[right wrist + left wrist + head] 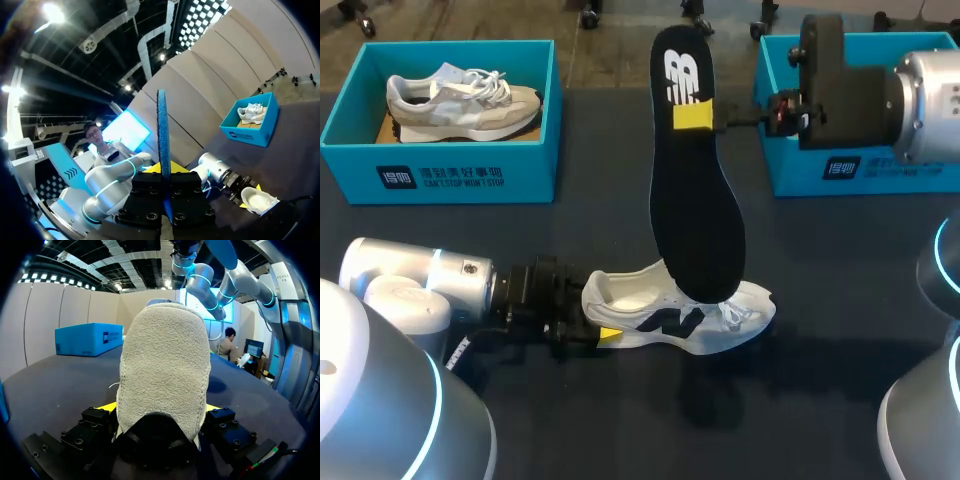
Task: Take the shoe out of the shoebox, open the shoe tongue, remove and reinsert the insole, then place the shoe into the shoebox
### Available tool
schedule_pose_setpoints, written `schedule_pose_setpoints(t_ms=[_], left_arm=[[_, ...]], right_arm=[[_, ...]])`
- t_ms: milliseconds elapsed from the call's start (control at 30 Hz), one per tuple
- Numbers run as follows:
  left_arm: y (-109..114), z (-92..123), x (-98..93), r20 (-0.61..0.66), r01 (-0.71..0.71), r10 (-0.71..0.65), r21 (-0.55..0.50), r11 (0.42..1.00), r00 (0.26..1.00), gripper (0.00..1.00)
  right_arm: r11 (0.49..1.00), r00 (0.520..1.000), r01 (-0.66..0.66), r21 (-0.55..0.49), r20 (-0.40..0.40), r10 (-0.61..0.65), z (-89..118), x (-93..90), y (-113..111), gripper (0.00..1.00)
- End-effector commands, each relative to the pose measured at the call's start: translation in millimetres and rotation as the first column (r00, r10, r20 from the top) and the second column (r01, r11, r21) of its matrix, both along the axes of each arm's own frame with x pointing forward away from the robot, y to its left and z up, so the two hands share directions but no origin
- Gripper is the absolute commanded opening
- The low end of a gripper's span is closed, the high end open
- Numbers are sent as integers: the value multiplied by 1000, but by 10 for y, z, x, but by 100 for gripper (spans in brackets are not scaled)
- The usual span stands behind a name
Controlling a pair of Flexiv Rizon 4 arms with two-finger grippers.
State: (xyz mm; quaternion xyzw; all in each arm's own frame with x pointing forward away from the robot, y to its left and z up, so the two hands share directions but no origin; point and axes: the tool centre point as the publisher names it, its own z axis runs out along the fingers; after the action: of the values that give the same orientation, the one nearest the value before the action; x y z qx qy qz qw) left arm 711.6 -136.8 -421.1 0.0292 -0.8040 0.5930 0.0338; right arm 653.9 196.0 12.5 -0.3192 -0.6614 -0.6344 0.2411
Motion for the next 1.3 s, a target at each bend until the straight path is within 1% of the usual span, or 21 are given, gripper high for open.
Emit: schedule_pose_setpoints(t_ms=[33, 267, 300, 500, 700, 1067, 1100, 1133, 1167, 1300], left_arm=[[-7, -25, 13, -1, 1, -1, 3, 1000, 1000, 0], [-7, -25, 13, -1, 1, -1, 3, 1000, 1000, 0], [-7, -25, 13, -1, 1, -1, 3, 1000, 1000, 0], [-7, -25, 13, -1, 1, -1, 3, 1000, 1000, 0], [-7, -25, 13, -1, 1, -1, 3, 1000, 1000, 0], [-7, -25, 13, -1, 1, -1, 3, 1000, 1000, 0], [11, 1, 9, 3, 7, -7, 7, 1000, 1000, 41], [19, 12, 4, 4, 16, -16, 17, 1000, 1000, 90], [31, 24, -3, 4, 18, -18, 15, 1000, 1000, 100], [80, 71, -19, 10, 20, -20, 21, 1000, 1000, 100]], right_arm=[[1000, 1000, -2, -6, -3, 2, 45, 34, 93, 0], [1000, 1000, 5, 10, -18, -5, 30, -23, 108, 0], [1000, 999, 19, 17, -37, -18, 27, -44, 113, 0], [999, 997, 20, 46, -79, -17, 54, -67, 160, 0], [999, 998, 17, 44, -63, -14, 82, -68, 183, 0], [999, 998, 18, 43, -65, -15, 83, -69, 183, 0], [999, 998, 18, 43, -65, -15, 83, -69, 183, 0], [999, 998, 18, 43, -65, -15, 83, -69, 183, 0], [999, 998, 18, 43, -65, -15, 83, -69, 183, 0], [999, 998, 18, 43, -65, -15, 83, -69, 183, 0]])
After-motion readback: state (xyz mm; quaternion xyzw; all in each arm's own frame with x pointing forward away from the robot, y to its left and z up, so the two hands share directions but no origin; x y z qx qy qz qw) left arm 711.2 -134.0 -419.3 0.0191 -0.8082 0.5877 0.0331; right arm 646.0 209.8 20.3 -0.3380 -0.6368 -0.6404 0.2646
